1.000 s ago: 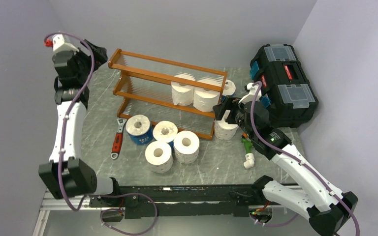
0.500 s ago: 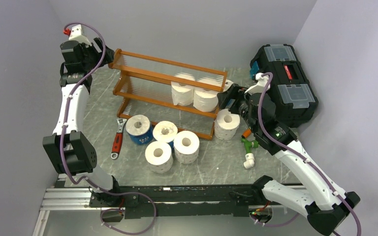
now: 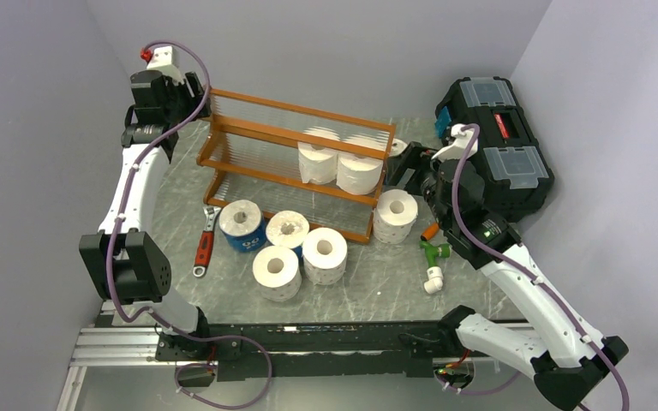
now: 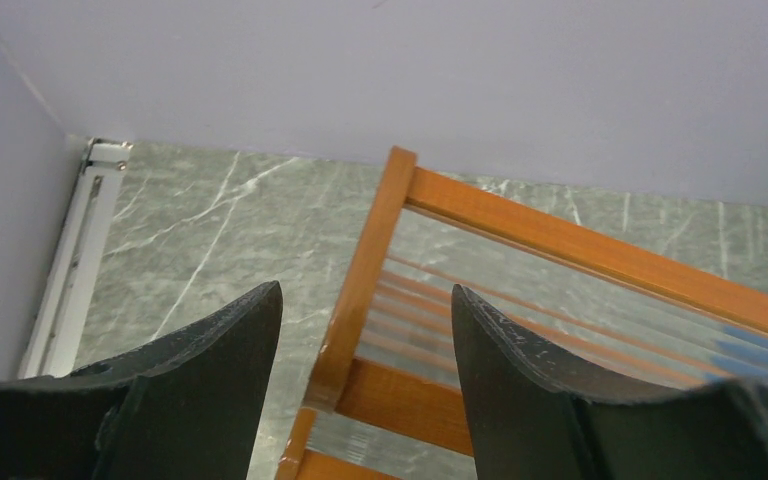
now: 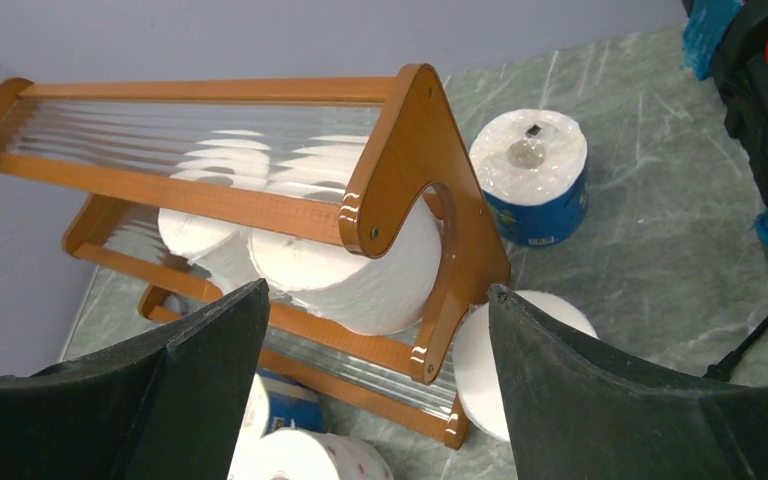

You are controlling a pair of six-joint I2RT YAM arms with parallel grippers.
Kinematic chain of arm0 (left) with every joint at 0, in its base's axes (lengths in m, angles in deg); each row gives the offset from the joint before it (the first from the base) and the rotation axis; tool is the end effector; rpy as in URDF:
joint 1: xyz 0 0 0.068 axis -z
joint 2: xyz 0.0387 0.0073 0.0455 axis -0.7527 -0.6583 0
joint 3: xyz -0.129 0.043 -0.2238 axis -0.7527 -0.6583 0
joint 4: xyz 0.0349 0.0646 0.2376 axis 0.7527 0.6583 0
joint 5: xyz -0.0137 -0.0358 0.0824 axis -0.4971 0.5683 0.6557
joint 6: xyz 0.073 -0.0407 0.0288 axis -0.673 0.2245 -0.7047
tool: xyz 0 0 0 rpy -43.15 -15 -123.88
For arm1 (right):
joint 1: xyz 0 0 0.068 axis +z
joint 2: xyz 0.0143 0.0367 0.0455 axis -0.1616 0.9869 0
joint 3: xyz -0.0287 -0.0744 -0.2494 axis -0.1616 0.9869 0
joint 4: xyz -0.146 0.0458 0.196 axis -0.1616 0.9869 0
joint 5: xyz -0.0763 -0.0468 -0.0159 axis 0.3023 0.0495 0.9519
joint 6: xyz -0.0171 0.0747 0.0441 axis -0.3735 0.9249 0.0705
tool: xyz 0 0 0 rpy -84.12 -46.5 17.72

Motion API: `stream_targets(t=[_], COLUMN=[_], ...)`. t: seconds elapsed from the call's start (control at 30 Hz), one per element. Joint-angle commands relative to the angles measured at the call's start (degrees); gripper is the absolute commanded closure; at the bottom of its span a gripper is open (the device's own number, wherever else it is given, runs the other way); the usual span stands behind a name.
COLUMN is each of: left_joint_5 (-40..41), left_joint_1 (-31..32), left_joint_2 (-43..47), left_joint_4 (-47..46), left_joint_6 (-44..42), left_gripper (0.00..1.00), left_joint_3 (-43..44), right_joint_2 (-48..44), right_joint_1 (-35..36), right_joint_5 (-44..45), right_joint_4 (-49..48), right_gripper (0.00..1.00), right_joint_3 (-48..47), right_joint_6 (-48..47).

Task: Place and organize the paper towels onto the shelf
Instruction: Move the shelf to the center of the board.

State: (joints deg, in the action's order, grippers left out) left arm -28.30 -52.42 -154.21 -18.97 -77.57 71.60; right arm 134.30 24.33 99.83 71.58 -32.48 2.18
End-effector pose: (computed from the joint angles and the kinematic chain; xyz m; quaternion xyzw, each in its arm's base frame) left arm 0.4073 0.0156 0.3837 -0.0644 0.7880 -0.0915 0.6054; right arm 0.2111 0.1034 0.3817 0.0909 0.7625 0.1860 0.6130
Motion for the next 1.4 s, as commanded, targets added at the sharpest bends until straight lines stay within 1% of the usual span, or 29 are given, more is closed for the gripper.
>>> stream_targets(t=[0.0, 0.07, 0.27, 0.5, 0.63, 0.83, 1.0, 1.17, 1.27, 1.37], left_joint_5=[4.93, 4.61, 3.62, 2.47, 3.35, 3.98, 4.43, 5.04, 4.92, 5.26], left_joint_1=[0.28, 0.26, 0.3, 0.26, 0.43, 0.52, 0.99, 1.97, 2.11, 2.11], left_joint_2=[0.56, 0.57, 0.13, 0.41, 1.58, 3.51, 6.03, 7.54, 8.6, 9.64], left_joint_4=[0.76, 0.61, 0.06, -1.05, -2.11, -2.42, -3.5, -3.99, -4.4, -4.7], left_joint_6=[-2.45, -2.5, -1.63, -0.57, 0.12, 0.77, 1.98, 1.99, 2.18, 2.5], left_gripper=[0.32, 0.35, 0.62, 0.82, 1.0, 1.0, 1.0, 1.0, 1.0, 1.0], left_joint_3=[2.09, 2.01, 0.99, -0.42, -1.98, -3.71, -7.01, -8.69, -9.76, -10.83], right_joint_2=[-0.72, -0.4, 1.62, 4.65, 8.83, 16.59, 20.26, 23.73, 26.07, 27.4], right_joint_1=[-0.38, -0.36, -0.8, -1.56, -2.05, -2.16, -2.25, -2.29, -2.34, -2.76], right_joint_5=[2.04, 2.07, 3.04, 2.96, 3.04, 3.4, 5.09, 5.61, 5.72, 4.92], right_joint_4=[-1.94, -2.45, -4.11, -6.04, -4.74, -0.1, 2.15, 2.86, 4.01, 3.95], right_gripper=[0.18, 0.18, 0.18, 0.16, 0.15, 0.13, 0.15, 0.25, 0.34, 0.48], right_joint_3=[-3.31, -3.28, -3.99, -6.89, -11.11, -17.55, -18.61, -20.06, -21.61, -22.16], right_joint_6=[-1.79, -1.77, -2.15, -2.72, -3.38, -3.64, -3.9, -4.69, -4.67, -4.74])
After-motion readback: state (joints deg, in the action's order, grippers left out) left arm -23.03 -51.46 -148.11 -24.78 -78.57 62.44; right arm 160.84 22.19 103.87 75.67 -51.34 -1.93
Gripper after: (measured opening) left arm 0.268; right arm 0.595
